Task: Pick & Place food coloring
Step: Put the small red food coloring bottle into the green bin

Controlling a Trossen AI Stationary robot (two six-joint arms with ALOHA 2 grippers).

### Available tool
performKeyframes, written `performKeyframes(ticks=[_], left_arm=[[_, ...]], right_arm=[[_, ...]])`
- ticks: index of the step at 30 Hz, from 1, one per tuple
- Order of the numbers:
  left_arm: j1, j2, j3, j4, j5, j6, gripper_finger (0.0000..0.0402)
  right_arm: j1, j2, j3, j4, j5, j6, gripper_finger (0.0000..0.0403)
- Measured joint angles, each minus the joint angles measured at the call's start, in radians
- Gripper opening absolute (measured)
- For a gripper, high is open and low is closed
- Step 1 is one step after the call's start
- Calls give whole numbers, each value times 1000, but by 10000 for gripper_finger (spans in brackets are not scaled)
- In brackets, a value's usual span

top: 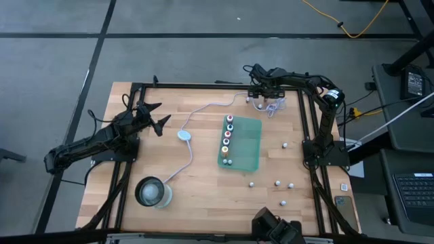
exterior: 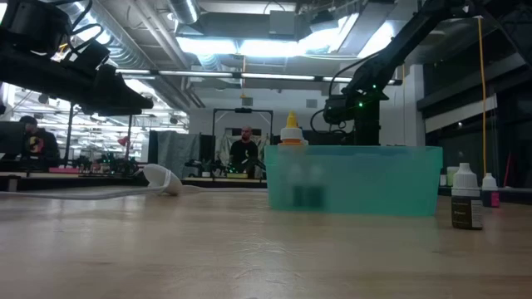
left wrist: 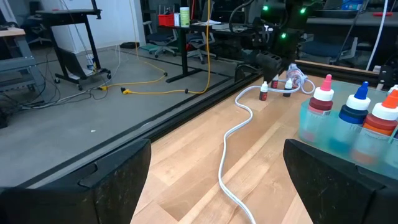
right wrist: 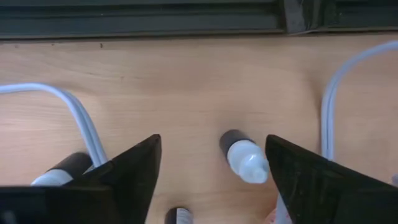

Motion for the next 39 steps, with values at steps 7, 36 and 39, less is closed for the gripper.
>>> performKeyframes(ticks=[7, 36, 39], left_arm=[[0, 0, 0, 0, 0, 0, 361], [0, 0, 0, 0, 0, 0, 361], [0, 0, 0, 0, 0, 0, 361]], right_arm=[[10, 0, 0, -2, -11, 4, 236], [39, -1, 42, -48, -26, -29, 66], [51, -2, 93, -104, -13, -56, 76]])
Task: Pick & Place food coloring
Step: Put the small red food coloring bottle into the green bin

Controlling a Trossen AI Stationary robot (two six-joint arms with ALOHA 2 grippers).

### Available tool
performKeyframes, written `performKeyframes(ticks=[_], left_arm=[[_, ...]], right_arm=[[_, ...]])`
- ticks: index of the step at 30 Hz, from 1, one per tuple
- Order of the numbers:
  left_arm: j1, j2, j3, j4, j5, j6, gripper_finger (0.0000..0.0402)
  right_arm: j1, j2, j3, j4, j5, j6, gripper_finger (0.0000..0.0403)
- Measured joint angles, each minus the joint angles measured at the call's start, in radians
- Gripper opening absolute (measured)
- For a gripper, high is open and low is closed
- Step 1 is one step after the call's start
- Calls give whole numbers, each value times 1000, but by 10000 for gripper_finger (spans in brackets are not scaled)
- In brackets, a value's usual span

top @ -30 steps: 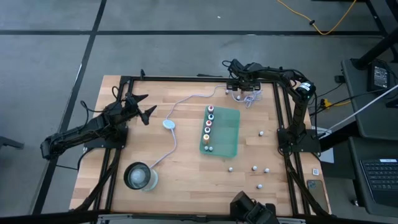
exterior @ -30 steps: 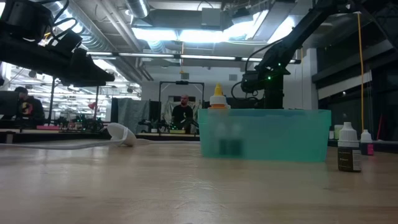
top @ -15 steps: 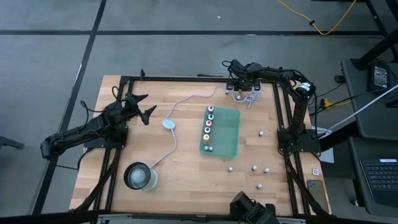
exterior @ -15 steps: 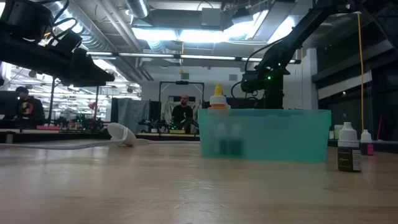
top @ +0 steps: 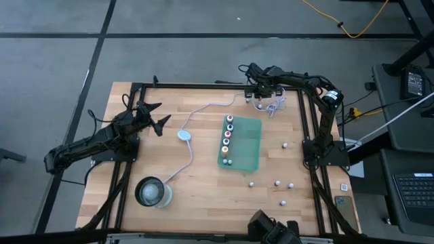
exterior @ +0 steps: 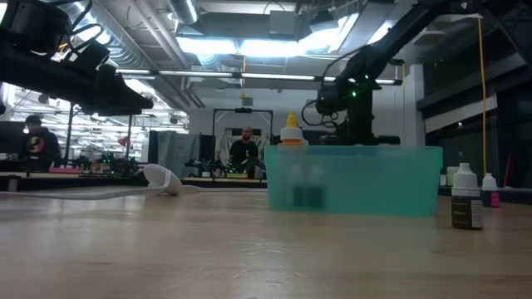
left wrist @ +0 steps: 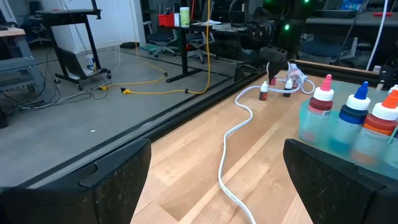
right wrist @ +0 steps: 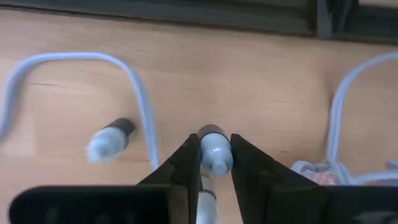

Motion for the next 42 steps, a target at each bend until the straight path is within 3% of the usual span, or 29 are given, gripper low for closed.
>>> performKeyframes(ticks=[12, 24, 33, 42], left_arm=[[0, 0, 0, 0, 0, 0, 361], [0, 0, 0, 0, 0, 0, 361], [0, 0, 0, 0, 0, 0, 361], [0, 0, 0, 0, 0, 0, 361]], right_arm=[[103, -141, 195, -217, 84, -128, 69], [397, -313, 208, -378, 19, -234, 65], [641, -294, 207, -396, -13, -338, 64], [788, -231, 206, -364, -24, -515, 64]])
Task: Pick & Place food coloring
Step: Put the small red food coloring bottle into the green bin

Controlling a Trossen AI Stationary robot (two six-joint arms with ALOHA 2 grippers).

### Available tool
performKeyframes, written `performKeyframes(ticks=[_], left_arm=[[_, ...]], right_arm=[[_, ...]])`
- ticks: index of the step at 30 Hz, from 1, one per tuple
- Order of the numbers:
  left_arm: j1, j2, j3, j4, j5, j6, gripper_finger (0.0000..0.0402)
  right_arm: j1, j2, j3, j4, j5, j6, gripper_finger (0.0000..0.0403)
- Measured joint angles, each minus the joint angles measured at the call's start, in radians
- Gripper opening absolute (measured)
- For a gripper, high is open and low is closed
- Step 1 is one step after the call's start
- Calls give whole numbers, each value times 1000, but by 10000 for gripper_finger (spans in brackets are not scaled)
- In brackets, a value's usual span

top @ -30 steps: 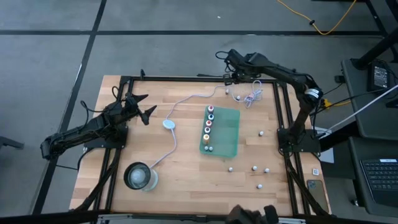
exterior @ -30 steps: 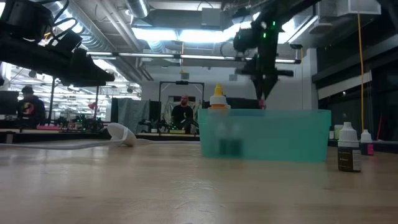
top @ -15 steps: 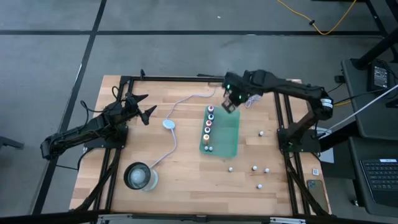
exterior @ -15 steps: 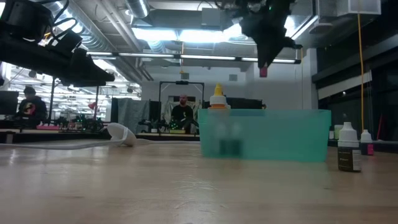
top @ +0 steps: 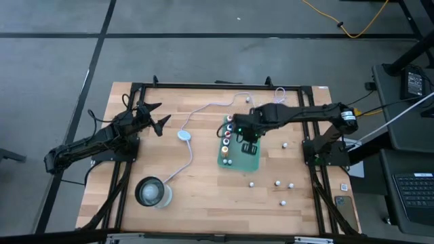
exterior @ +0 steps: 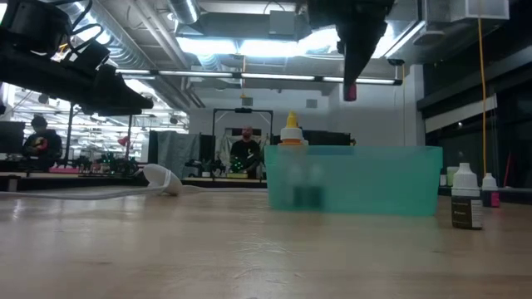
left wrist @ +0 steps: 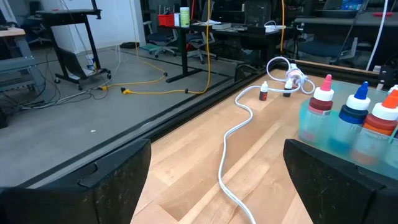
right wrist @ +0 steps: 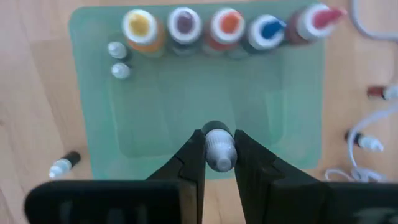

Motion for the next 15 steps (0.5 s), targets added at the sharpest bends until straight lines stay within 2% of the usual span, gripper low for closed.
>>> performKeyframes(ticks=[8, 15], left_arm=[[0, 0, 0, 0, 0, 0, 361], [0, 0, 0, 0, 0, 0, 361]], right_arm=[[72, 55, -36, 123, 1, -24, 64], [134, 63, -154, 214, 1, 104, 64]])
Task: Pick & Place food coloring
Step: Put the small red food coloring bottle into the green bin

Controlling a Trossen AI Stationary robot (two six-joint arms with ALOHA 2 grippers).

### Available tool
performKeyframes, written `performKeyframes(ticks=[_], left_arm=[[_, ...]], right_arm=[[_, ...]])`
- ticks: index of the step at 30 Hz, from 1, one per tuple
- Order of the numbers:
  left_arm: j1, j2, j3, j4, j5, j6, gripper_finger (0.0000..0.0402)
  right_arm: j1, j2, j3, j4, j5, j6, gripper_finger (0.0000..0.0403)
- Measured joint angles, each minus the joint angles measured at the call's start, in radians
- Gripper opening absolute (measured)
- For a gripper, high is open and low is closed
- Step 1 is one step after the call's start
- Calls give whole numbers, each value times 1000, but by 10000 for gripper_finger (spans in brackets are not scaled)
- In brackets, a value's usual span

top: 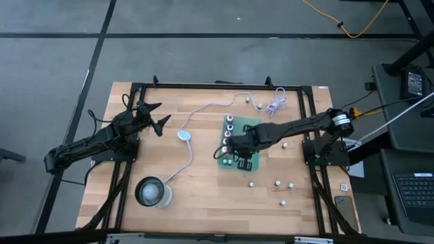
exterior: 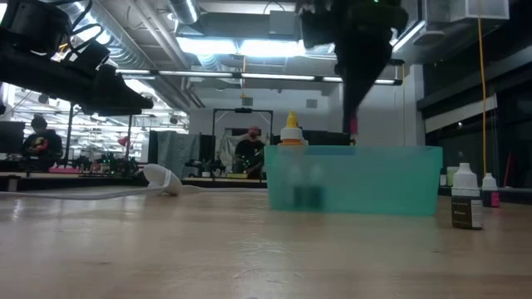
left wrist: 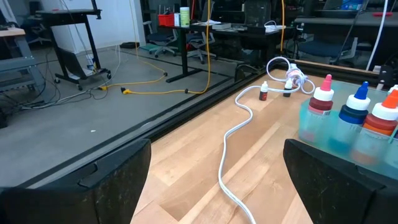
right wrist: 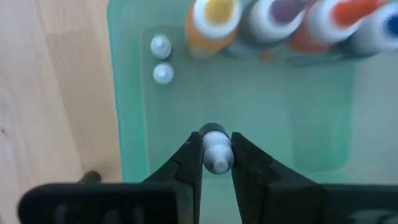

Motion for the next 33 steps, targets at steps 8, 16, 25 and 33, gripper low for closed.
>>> performKeyframes(ticks=[8, 16, 25, 33], left_arm=[[0, 0, 0, 0, 0, 0, 361], [0, 0, 0, 0, 0, 0, 361], [0, 0, 0, 0, 0, 0, 361], [0, 0, 0, 0, 0, 0, 361]], right_arm=[[40, 11, -85, 144, -8, 81, 64], [45, 81, -87, 174, -8, 81, 64], [60, 135, -87, 204, -1, 82, 64], [60, 182, -87, 250, -5, 80, 63]])
